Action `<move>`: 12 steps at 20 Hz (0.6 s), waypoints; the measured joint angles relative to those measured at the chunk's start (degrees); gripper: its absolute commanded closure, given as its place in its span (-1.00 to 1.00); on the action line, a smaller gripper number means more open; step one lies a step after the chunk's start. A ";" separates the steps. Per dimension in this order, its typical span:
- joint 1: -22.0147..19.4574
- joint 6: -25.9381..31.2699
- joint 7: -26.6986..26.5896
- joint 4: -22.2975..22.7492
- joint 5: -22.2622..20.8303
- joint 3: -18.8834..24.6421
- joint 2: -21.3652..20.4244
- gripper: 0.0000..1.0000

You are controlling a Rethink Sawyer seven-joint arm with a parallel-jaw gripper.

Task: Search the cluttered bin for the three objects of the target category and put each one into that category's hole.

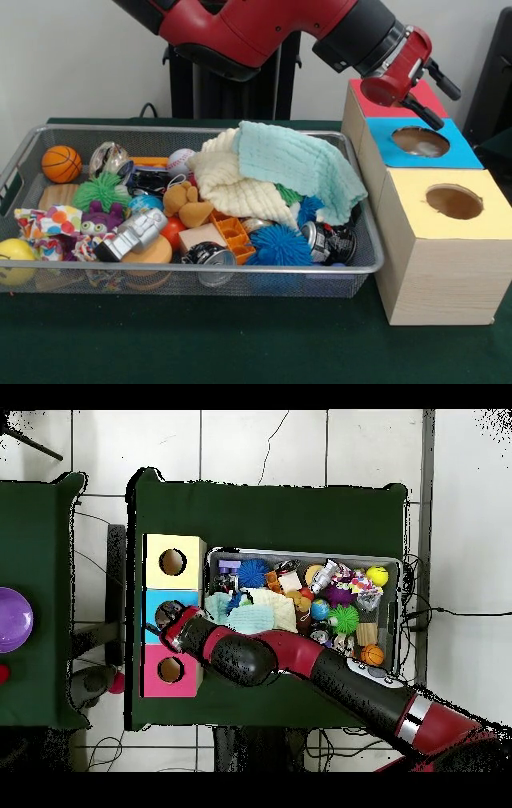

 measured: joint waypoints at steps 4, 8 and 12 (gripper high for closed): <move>0.00 0.00 0.00 -0.01 0.00 0.00 -0.01 -1.00; 0.00 0.00 0.00 -0.05 -0.09 0.00 -0.01 -1.00; 0.01 0.02 0.00 -0.25 -0.47 0.00 -0.31 -1.00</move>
